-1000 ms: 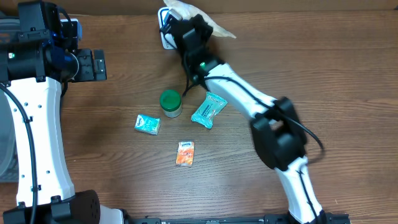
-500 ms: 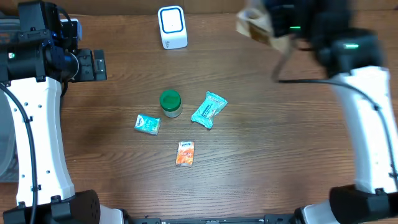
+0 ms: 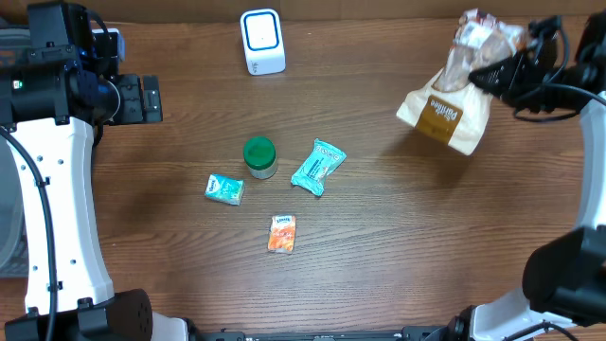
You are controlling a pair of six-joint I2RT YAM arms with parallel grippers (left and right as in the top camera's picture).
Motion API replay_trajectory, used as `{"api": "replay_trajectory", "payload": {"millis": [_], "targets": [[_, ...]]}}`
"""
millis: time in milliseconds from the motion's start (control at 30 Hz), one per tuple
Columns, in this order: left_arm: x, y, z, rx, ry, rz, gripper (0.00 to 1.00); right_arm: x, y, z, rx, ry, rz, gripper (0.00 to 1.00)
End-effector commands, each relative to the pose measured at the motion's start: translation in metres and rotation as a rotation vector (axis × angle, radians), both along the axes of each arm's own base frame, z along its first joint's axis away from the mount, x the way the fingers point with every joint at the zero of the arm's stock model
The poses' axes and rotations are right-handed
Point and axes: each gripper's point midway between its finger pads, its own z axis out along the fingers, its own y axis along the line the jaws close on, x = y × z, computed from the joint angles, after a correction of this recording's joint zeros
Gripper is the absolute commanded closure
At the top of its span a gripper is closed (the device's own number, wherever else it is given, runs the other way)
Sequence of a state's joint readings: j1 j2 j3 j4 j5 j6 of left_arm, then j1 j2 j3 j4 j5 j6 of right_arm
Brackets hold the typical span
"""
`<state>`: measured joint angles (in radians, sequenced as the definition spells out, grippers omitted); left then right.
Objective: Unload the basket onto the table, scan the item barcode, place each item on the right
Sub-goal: 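Carry the bread bag right and set it on the table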
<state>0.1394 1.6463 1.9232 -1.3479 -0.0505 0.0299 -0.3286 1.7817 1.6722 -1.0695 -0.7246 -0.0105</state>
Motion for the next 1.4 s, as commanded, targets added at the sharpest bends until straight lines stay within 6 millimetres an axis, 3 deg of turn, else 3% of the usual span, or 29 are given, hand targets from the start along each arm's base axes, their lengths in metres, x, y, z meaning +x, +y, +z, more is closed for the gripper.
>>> {"api": "replay_trajectory", "payload": {"millis": [0, 333, 600, 700, 733, 967, 1167, 1300, 1367], "targets": [[0.0, 0.003, -0.001, 0.014, 0.008, -0.004, 0.0, -0.003, -0.004, -0.026, 0.076, 0.049, -0.041, 0.96], [0.0, 0.003, -0.001, 0.014, 0.008, -0.005, 0.0, -0.024, -0.041, -0.111, 0.154, 0.161, -0.248, 0.96], [0.0, 0.003, -0.001, 0.014, 0.008, -0.005, 0.0, -0.046, -0.064, -0.153, 0.096, 0.23, -0.355, 0.96], [0.0, 0.003, -0.001, 0.014, 0.008, -0.005, 0.01, -0.054, -0.069, -0.163, 0.044, 0.283, -0.383, 0.64], [0.0, 0.003, -0.001, 0.014, 0.008, -0.004, 0.0, -0.056, -0.068, -0.164, 0.043, 0.293, -0.384, 0.51], [0.0, 0.003, -0.001, 0.014, 0.008, -0.004, 0.0, -0.064, -0.063, -0.156, 0.047, 0.337, -0.349, 0.33], [0.0, 0.003, -0.001, 0.014, 0.008, -0.005, 0.0, -0.07, -0.078, -0.124, -0.093, 0.406, -0.371, 0.18], [0.0, 0.003, -0.001, 0.014, 0.008, -0.004, 0.0, -0.077, -0.089, -0.1, -0.217, 0.468, -0.392, 0.0], [0.0, 0.003, -0.001, 0.014, 0.008, -0.005, 0.0, -0.08, -0.09, -0.09, -0.251, 0.486, -0.393, 0.0]]}}
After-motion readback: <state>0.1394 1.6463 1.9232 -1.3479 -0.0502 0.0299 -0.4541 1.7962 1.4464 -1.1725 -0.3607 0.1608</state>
